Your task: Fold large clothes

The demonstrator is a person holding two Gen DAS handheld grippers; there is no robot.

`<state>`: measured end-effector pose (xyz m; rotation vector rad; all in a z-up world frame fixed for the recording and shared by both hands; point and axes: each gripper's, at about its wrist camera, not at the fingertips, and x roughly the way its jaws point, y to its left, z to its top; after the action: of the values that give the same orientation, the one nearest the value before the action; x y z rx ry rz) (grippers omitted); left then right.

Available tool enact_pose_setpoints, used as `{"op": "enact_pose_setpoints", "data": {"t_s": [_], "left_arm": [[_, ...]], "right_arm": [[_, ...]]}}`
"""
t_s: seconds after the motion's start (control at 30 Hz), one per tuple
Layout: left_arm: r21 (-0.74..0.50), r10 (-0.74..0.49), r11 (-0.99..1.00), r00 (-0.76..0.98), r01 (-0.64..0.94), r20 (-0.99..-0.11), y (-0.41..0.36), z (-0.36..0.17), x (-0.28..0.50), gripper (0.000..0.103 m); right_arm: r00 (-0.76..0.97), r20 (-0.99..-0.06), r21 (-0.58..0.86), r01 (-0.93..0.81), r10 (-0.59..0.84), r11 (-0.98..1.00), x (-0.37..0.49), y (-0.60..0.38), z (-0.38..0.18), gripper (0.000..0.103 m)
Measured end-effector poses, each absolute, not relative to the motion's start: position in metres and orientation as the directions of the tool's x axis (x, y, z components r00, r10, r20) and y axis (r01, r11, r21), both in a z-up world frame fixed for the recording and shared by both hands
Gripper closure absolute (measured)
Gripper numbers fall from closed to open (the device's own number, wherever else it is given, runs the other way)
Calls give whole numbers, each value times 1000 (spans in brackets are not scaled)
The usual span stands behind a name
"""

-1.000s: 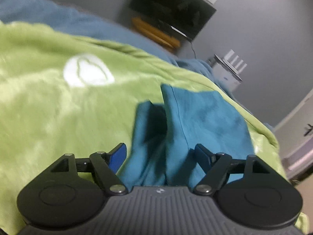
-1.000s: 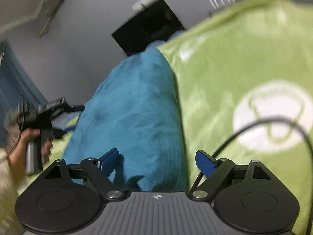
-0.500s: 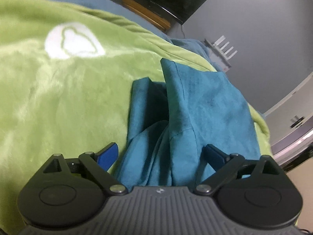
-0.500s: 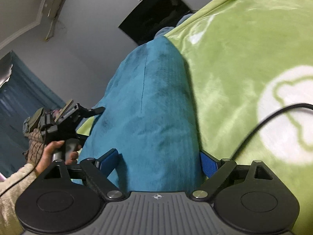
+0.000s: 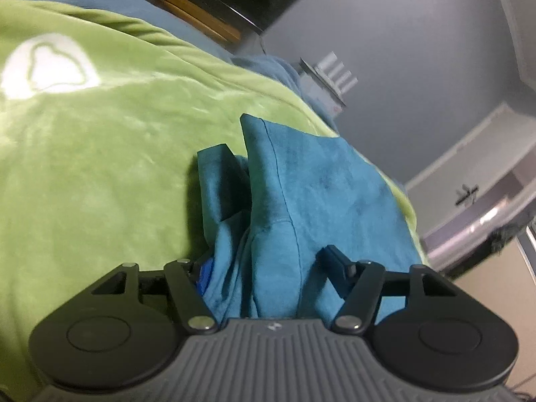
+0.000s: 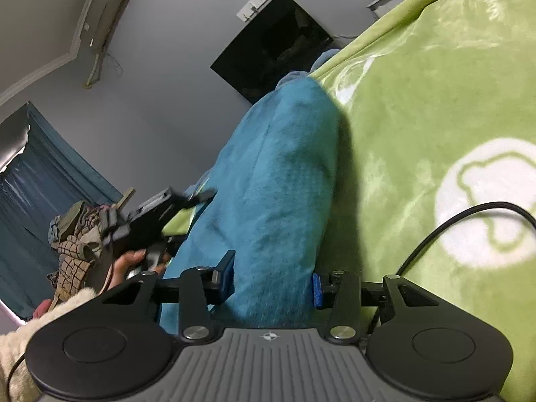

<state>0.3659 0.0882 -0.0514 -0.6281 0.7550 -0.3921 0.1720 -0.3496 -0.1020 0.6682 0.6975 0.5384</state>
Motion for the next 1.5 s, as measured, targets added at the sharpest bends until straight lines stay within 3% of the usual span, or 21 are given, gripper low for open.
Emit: {"op": "enact_pose_setpoints", "data": {"t_s": [0.1,0.27,0.47,0.67,0.83,1.0,1.17,1.2,1.23,1.5], "left_arm": [[-644,-512,761,679,76,-525,93,-53,362,32],[-532,-396,845,739,59,-546,98,-28,317,32],[-424,-369,895,759,136,-536,80,0,229,29],[-361,-373,915,722,180,-583,38,-11,181,28],[-269,-316,946,708,183,-631,33,-39,171,28],[-224,-300,954,703,202,-645,31,-53,168,28],[-209,-294,956,708,208,-642,30,-54,166,28],[-210,-296,955,707,209,-643,30,-54,167,28],[-207,-296,955,707,212,-642,30,-53,167,28],[-225,-314,949,698,220,-644,36,-54,171,28]], "right_arm": [[639,-437,697,-204,633,688,172,-354,-112,51],[694,-436,583,-266,573,767,164,-344,-116,33],[798,-359,392,-342,484,854,136,-333,-86,32],[810,-408,364,-279,421,889,115,-333,-85,33],[752,-496,282,-332,433,900,90,-330,-82,33],[733,-589,114,-341,340,933,80,-307,-89,47],[758,-590,36,-319,278,947,86,-291,-99,48],[757,-605,12,-302,247,953,87,-289,-102,65],[759,-607,13,-287,235,958,85,-290,-101,72],[737,-632,51,-268,239,962,79,-298,-102,75]]}}
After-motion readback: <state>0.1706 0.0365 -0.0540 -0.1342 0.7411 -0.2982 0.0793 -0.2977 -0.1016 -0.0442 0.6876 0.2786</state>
